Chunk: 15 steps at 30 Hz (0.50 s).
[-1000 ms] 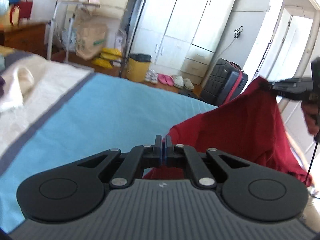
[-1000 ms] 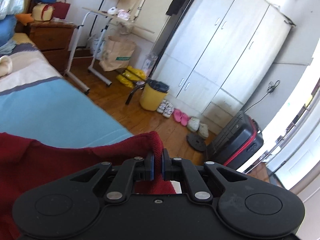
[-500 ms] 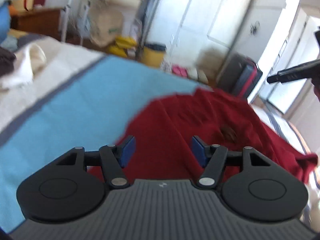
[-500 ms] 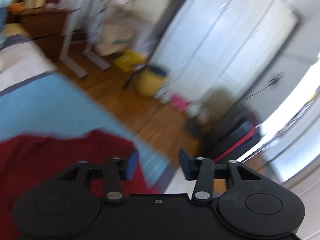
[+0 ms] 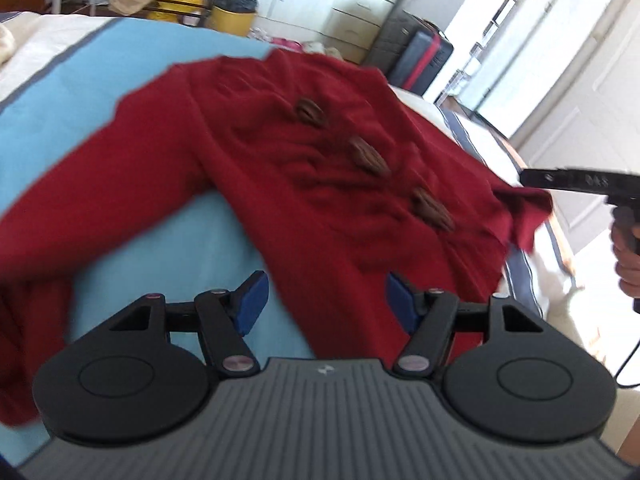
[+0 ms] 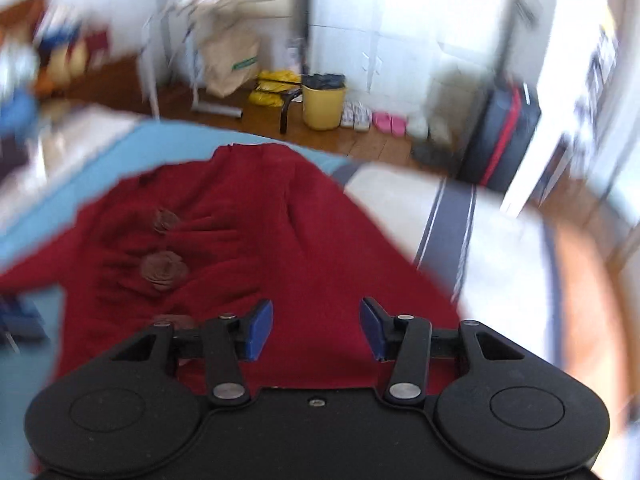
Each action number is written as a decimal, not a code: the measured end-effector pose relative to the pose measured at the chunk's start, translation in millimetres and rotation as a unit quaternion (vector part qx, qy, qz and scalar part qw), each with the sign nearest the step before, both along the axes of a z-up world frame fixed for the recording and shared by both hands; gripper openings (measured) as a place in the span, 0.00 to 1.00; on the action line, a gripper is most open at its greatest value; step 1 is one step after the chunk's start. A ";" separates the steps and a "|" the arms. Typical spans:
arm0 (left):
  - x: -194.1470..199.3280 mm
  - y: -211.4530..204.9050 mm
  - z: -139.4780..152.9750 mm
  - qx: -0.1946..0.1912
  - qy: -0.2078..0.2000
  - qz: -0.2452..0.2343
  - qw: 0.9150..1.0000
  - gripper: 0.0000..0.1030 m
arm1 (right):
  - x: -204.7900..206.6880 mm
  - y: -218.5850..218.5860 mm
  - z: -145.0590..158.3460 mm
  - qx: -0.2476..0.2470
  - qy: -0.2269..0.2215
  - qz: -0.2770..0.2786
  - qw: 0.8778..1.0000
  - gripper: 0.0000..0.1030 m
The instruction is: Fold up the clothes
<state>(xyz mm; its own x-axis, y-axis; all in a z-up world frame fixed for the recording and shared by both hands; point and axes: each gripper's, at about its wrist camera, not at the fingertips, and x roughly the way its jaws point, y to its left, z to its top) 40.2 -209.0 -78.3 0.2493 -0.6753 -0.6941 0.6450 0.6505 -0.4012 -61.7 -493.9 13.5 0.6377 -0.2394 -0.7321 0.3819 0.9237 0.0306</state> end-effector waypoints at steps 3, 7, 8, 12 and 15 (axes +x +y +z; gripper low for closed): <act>-18.1 -7.1 -7.0 0.010 0.006 -0.015 1.000 0.66 | -23.8 -10.3 -26.2 0.069 -0.018 -0.028 0.997 0.51; -41.7 -16.3 -15.7 0.023 0.012 -0.035 0.999 0.68 | -25.1 -34.5 -56.2 0.109 0.030 -0.030 0.993 0.51; -44.2 -17.3 -14.4 0.028 0.002 -0.038 0.999 0.68 | -25.2 -42.7 -62.1 0.107 0.046 -0.033 0.993 0.51; -44.6 -17.2 -13.2 0.018 0.005 -0.050 0.999 0.69 | -26.6 -68.6 -60.6 -0.004 0.095 -0.074 0.993 0.51; -43.7 -16.5 -13.6 0.007 0.013 -0.057 0.998 0.69 | -28.5 -70.8 -56.0 -0.098 0.120 -0.100 0.983 0.51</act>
<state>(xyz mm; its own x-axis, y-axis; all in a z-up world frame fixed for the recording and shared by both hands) -3.4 -225.5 -91.9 0.1533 -0.6879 -0.7095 0.7048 0.5794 -0.4095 -90.2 -564.7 -42.5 0.3787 -0.4935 -0.7830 0.5308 0.8089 -0.2531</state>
